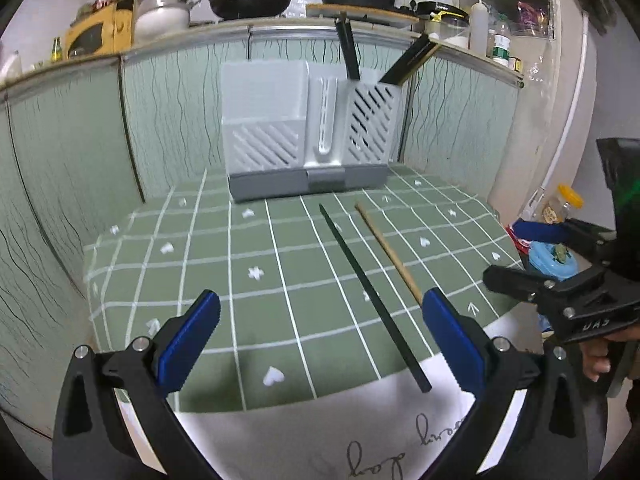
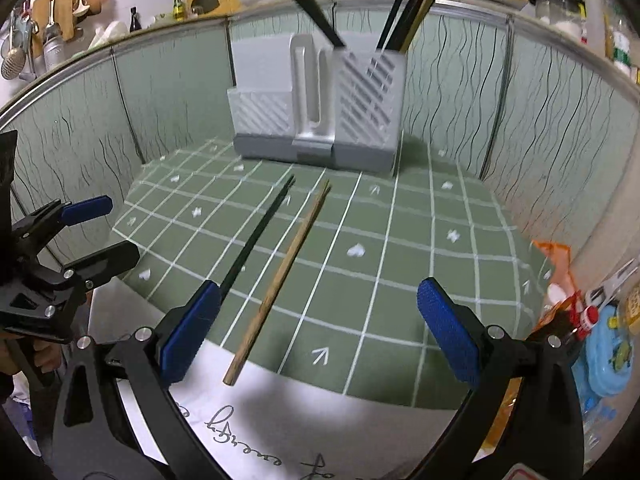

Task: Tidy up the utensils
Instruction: 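Move both open tools back over the last black and wooden chopsticks, then close the left tool on the black chopstick while the right tool grasps the wooden chopstick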

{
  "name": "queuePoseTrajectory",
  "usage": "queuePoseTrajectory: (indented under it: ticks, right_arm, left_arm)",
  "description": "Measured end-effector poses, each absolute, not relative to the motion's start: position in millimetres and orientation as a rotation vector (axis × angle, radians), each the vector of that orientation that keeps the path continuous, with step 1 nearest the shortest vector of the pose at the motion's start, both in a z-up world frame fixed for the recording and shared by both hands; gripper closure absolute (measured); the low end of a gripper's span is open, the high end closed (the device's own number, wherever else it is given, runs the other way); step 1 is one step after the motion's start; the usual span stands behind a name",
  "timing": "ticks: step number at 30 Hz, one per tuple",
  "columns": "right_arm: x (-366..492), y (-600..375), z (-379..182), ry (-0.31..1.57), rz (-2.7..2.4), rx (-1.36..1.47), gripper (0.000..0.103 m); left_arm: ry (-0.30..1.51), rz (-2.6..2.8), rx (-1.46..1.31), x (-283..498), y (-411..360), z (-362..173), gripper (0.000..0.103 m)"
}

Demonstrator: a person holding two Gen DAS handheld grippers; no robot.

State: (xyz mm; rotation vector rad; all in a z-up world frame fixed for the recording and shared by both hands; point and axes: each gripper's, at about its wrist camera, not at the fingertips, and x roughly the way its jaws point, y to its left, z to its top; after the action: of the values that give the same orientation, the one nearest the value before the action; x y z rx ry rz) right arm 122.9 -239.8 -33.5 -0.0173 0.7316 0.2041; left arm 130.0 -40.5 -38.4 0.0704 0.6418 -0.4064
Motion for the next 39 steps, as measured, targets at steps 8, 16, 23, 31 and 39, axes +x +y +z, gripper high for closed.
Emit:
queuePoseTrajectory:
  ticks: [8,16,23,31,39]
  right_arm:
    - [134,-229,-53,0.805,0.235,-0.05,0.018]
    - [130,-226,-53,0.807,0.229,-0.08,0.023]
    - [120,-216,-62,0.799,0.223,-0.092,0.04]
    - [123,-197,-78,0.82,0.264,-0.093,0.059]
    - [128,-203,-89,0.813,0.192,-0.015,0.093]
  left_arm:
    - [0.658,-0.41,0.074,136,-46,-43,0.005]
    - [0.658,-0.395,0.087,135,-45,-39,0.005]
    - [0.678,-0.369,0.106,126,-43,-53,0.005]
    - [0.679,-0.366,0.123,118,-41,-61,0.005]
    - [0.689,-0.37,0.13,117,-39,-66,0.005]
